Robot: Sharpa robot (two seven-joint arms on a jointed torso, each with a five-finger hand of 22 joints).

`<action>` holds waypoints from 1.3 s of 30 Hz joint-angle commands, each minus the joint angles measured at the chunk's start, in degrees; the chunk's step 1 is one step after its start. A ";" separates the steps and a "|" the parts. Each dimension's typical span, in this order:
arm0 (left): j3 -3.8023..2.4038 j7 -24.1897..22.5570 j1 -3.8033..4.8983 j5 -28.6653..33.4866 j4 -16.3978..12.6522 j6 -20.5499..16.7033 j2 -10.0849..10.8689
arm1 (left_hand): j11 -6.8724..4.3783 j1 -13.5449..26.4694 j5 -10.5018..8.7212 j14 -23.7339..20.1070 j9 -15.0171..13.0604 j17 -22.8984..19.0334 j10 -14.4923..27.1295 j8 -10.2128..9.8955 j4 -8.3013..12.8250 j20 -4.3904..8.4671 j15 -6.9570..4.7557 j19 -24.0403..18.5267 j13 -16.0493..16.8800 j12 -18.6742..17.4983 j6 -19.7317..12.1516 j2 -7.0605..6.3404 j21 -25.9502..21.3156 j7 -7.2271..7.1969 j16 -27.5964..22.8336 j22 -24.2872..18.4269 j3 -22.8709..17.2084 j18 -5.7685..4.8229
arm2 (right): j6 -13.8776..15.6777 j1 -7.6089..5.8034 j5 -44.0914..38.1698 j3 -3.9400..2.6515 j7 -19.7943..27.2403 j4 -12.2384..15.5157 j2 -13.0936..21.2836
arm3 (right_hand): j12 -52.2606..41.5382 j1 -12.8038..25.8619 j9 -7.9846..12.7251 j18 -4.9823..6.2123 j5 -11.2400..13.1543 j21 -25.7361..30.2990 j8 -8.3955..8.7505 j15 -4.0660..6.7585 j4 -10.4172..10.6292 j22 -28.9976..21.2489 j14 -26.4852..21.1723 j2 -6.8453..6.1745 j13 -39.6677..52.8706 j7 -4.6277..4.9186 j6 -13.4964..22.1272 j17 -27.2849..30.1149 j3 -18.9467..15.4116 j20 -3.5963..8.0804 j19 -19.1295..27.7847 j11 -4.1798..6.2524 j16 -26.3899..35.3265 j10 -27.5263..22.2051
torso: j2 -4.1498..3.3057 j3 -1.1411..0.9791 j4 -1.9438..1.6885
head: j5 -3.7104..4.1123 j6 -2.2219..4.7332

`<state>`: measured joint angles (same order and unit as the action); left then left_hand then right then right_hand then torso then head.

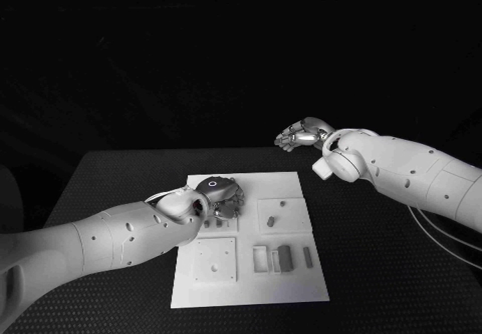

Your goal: Assemble the parts on the task board

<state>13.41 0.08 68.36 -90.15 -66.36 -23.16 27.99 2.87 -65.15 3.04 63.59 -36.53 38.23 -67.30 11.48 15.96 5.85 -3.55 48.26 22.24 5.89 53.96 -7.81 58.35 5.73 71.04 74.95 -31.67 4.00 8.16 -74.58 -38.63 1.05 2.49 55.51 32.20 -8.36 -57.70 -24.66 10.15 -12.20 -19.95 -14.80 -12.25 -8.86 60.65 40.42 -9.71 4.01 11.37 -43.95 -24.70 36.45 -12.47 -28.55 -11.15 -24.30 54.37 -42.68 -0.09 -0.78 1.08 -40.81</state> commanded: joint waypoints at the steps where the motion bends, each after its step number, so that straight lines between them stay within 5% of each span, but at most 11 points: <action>1: -0.01 0.03 -0.09 -0.16 0.35 0.35 -0.13 | 0.07 0.33 -0.15 0.45 0.16 -0.18 -0.27 0.25 0.01 3.22 0.11 0.40 -0.16 -0.36 0.43 0.84 0.24 0.24 0.28 0.12 -0.40 0.52 | -0.85 0.01 0.04 -0.02 0.61 0.02 -0.11 | 0.18 0.16 0.05 -0.58 -0.31 0.28 -0.37 -0.04 0.09 0.07 -0.41 0.30 -0.03 1.09 0.41 0.05 -0.24 -0.02 0.36 -0.35 0.20 0.23 | 0.02 -0.01 -0.05 | 0.04 -0.08; 12: -0.01 0.35 -0.09 0.61 0.35 1.81 -0.04 | 0.67 1.02 -0.12 2.48 0.92 -1.39 -1.00 0.17 -0.15 2.73 0.66 1.00 -1.05 -1.37 0.71 3.55 0.12 1.40 0.92 0.14 -1.07 1.09 | -0.86 0.01 0.04 -0.02 0.63 -0.03 -0.08 | 0.20 0.19 0.07 -0.59 -0.31 0.32 -0.38 -0.04 0.11 0.10 -0.42 0.31 -0.04 1.09 0.41 0.06 -0.26 -0.02 0.35 -0.34 0.20 0.24 | 0.05 -0.04 -0.08 | 0.00 -0.16; 39: 0.00 2.37 -0.29 -0.54 1.45 6.80 -1.07 | 1.12 0.33 -0.04 4.30 2.19 -2.98 -1.92 -0.01 0.44 2.35 1.05 2.18 -2.67 -2.29 0.83 2.81 -0.16 2.04 1.80 0.02 -1.52 1.79 | -0.90 0.01 0.05 -0.02 0.72 0.56 0.14 | 0.26 0.26 0.11 -0.59 -0.34 0.42 -0.42 -0.03 0.14 0.17 -0.46 0.33 -0.04 1.08 0.41 0.08 -0.32 -0.03 0.34 -0.31 0.20 0.25 | 0.01 0.03 -0.03 | 0.16 -0.36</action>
<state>13.10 1.45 68.53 -89.99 -65.09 -19.88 27.06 3.76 -64.39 3.05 67.68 -34.41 35.28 -69.94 11.72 16.29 6.54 -2.76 50.19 20.51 3.81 54.85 -4.97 58.35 7.66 72.77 74.91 -32.91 4.54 8.01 -74.58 -38.60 1.06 2.55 55.94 32.30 -8.36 -57.70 -24.61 10.16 -12.20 -19.73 -15.08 -12.25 -8.86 60.74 40.42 -9.71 4.01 11.37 -43.95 -24.71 36.45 -12.47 -28.54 -11.15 -24.30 54.37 -42.63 -0.10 -0.82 1.21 -41.15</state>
